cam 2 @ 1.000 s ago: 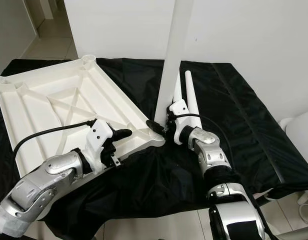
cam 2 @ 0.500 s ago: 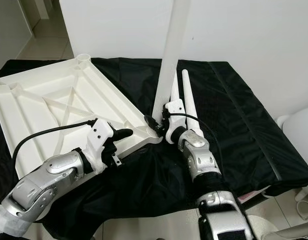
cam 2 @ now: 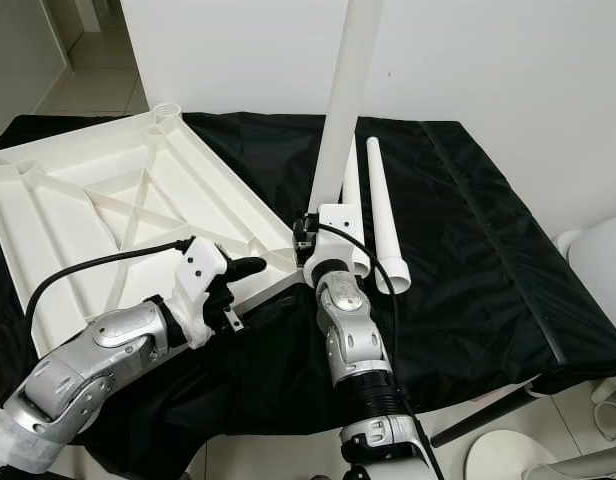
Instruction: Building children table
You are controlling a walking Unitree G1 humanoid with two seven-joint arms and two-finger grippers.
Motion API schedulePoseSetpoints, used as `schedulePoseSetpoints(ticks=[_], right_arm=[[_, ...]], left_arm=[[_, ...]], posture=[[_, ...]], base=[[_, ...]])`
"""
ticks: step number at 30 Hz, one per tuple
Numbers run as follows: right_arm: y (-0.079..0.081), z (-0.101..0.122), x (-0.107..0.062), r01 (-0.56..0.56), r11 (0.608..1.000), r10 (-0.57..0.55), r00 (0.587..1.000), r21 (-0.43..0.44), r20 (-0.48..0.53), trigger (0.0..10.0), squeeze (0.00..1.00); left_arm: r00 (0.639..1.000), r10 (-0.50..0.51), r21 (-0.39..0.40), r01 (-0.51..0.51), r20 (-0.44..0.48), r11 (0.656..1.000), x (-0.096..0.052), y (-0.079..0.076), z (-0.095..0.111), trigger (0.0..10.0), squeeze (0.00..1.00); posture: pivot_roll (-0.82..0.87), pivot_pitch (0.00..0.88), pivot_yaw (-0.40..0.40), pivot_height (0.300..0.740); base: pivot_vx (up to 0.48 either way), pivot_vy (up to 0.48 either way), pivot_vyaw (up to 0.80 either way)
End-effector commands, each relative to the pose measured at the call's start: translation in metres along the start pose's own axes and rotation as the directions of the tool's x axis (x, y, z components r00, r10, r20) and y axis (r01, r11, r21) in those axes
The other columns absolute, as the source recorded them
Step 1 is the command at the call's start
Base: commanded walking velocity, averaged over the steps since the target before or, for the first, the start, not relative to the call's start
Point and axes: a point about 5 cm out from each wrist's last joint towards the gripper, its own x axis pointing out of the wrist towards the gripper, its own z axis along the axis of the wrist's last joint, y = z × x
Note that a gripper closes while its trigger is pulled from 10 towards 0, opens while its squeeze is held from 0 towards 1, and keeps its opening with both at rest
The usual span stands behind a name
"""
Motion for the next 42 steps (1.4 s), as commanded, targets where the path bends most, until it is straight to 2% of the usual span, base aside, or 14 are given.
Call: schedulePoseSetpoints(ticks=[1, 4, 5, 15, 16, 18, 19, 21, 23, 27, 30, 31, 41, 42], right_arm=[[-0.003, 0.013, -0.001, 0.002, 0.999, -0.005, 0.998, 0.051, 0.063, 10.0, 0.0], [-0.003, 0.013, -0.001, 0.002, 0.999, -0.005, 0.998, 0.051, 0.063, 10.0, 0.0], [-0.006, 0.014, -0.002, 0.005, 0.999, -0.008, 0.998, 0.048, 0.066, 10.0, 1.0], [-0.02, 0.021, -0.013, -0.092, 0.996, 0.09, 0.992, 0.021, 0.093, 10.0, 1.0], [-0.027, 0.019, -0.015, -0.157, 0.988, 0.157, 0.985, -0.007, 0.071, 10.0, 0.0], [-0.034, 0.018, -0.019, -0.279, 0.957, 0.284, 0.958, -0.081, 0.051, 10.0, 0.0], [-0.034, 0.018, -0.019, -0.279, 0.957, 0.284, 0.958, -0.081, 0.051, 10.0, 0.0], [-0.044, 0.014, -0.02, -0.379, 0.909, 0.389, 0.921, -0.173, 0.025, 10.0, 0.0], [-0.047, 0.012, -0.019, -0.408, 0.892, 0.417, 0.909, -0.197, 0.007, 10.0, 0.0], [-0.054, 0.01, -0.012, -0.464, 0.858, 0.47, 0.882, -0.219, -0.026, 10.0, 0.0], [-0.055, 0.01, -0.011, -0.472, 0.854, 0.478, 0.878, -0.219, -0.028, 10.0, 0.0], [-0.055, 0.007, -0.003, -0.516, 0.826, 0.513, 0.855, -0.226, -0.075, 10.0, 0.0], [-0.05, 0.004, 0.014, -0.579, 0.782, 0.565, 0.815, -0.231, -0.128, 9.8, 0.0], [-0.049, 0.002, 0.017, -0.591, 0.775, 0.574, 0.806, -0.225, -0.143, 3.7, 0.0]], left_arm=[[0.99, -0.141, 0.012, 0.141, -0.003, 0.99, 0.001, -0.007, 0.0, 10.0, 0.0], [0.99, -0.141, 0.012, 0.141, -0.003, 0.99, 0.001, -0.007, 0.0, 10.0, 0.0], [0.99, -0.141, 0.015, 0.141, -0.004, 0.99, 0.001, -0.007, 0.0, 10.0, 0.0], [0.991, -0.135, 0.017, 0.135, -0.011, 0.991, -0.001, -0.006, -0.001, 10.0, 0.0], [0.991, -0.131, 0.022, 0.132, -0.011, 0.991, -0.001, -0.005, -0.001, 10.0, 0.0], [0.992, -0.128, 0.023, 0.128, -0.01, 0.991, 0.0, -0.003, 0.0, 10.0, 0.0], [0.992, -0.128, 0.023, 0.128, -0.01, 0.991, 0.0, -0.003, 0.0, 10.0, 0.0], [0.991, -0.131, 0.025, 0.131, -0.01, 0.991, 0.001, -0.003, 0.0, 10.0, 0.0], [0.991, -0.132, 0.025, 0.132, -0.009, 0.991, 0.001, -0.002, 0.0, 10.0, 0.0], [0.991, -0.133, 0.027, 0.133, -0.006, 0.991, 0.002, -0.002, 0.001, 10.0, 0.0], [0.991, -0.133, 0.028, 0.133, -0.006, 0.991, 0.002, -0.001, 0.001, 10.0, 0.0], [0.991, -0.13, 0.031, 0.13, -0.003, 0.991, 0.003, -0.001, 0.003, 10.0, 0.0], [0.992, -0.126, 0.037, 0.126, 0.001, 0.991, 0.003, -0.001, 0.004, 10.0, 0.0], [0.992, -0.126, 0.037, 0.126, 0.002, 0.991, 0.004, -0.002, 0.004, 10.0, 0.0]], posture=[[0.03, 0.039, -0.056, 0.74], [0.03, 0.039, -0.056, 0.74], [0.03, 0.038, -0.056, 0.74], [0.04, 0.034, -0.064, 0.74], [0.03, 0.035, -0.062, 0.74], [0.03, 0.034, -0.058, 0.74], [0.03, 0.034, -0.058, 0.74], [0.02, 0.038, -0.048, 0.74], [0.02, 0.038, -0.046, 0.74], [0.02, 0.04, -0.041, 0.74], [0.02, 0.04, -0.041, 0.74], [0.03, 0.04, -0.042, 0.74], [0.05, 0.04, -0.046, 0.74], [0.05, 0.04, -0.048, 0.74]], base=[[0.0, 0.0, 0.0], [0.0, 0.0, 0.0], [0.0, 0.0, 0.0], [0.0, 0.0, 0.0], [0.0, 0.0, 0.0], [0.0, 0.0, 0.0], [0.0, 0.0, 0.0], [0.0, 0.0, 0.0], [0.0, 0.0, 0.0], [0.0, 0.0, 0.0], [0.0, 0.0, 0.0], [0.0, 0.0, 0.0], [0.0, 0.0, 0.0], [0.0, 0.0, 0.0]])
